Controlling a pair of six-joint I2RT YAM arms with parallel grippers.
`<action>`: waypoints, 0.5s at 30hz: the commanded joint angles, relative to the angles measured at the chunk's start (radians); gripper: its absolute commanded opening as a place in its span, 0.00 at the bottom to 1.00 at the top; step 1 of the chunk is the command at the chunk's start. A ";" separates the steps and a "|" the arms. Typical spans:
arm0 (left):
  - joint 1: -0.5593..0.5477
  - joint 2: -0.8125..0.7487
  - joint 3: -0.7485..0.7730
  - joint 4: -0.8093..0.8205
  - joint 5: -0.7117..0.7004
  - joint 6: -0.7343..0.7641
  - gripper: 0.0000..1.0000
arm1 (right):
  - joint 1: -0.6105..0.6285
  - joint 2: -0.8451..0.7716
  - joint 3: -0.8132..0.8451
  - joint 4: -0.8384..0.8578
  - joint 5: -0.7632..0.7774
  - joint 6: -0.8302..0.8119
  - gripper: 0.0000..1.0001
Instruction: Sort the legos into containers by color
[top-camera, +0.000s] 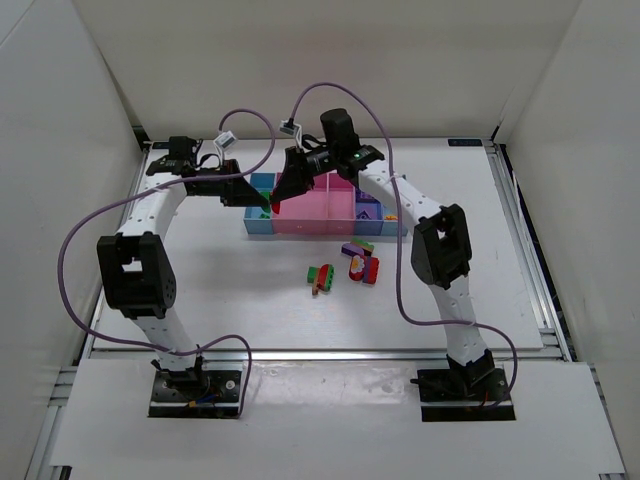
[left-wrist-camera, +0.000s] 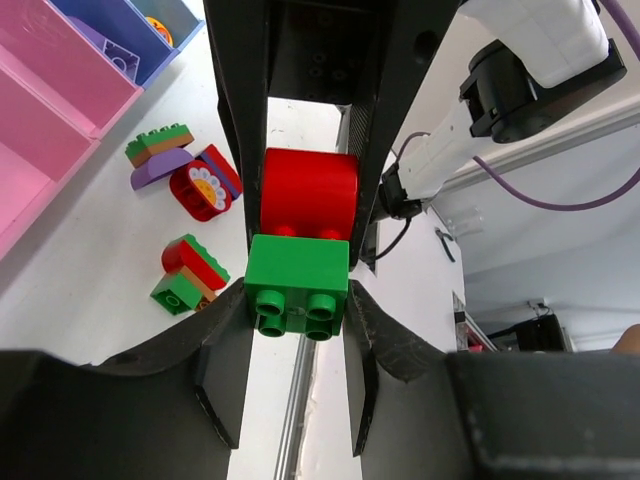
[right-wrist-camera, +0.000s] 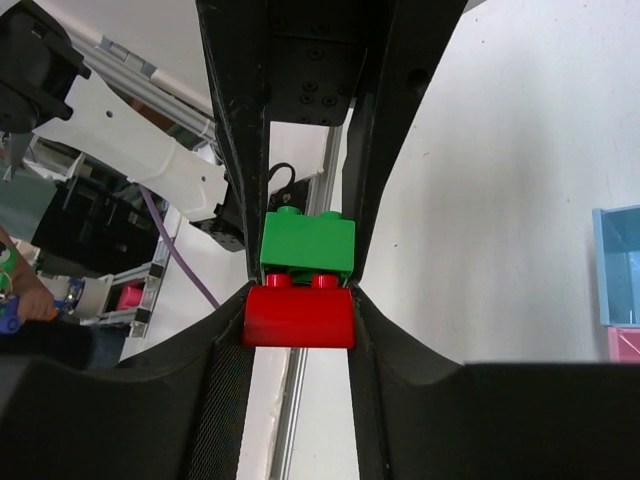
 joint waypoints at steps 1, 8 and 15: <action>-0.009 -0.010 0.037 -0.007 0.058 0.015 0.10 | 0.000 -0.032 -0.002 0.010 0.008 -0.023 0.17; -0.007 -0.002 0.042 -0.008 0.029 0.028 0.10 | -0.028 -0.056 -0.029 -0.008 0.005 -0.040 0.02; 0.068 0.005 0.077 0.039 -0.094 0.012 0.10 | -0.061 -0.095 -0.037 -0.210 0.109 -0.282 0.00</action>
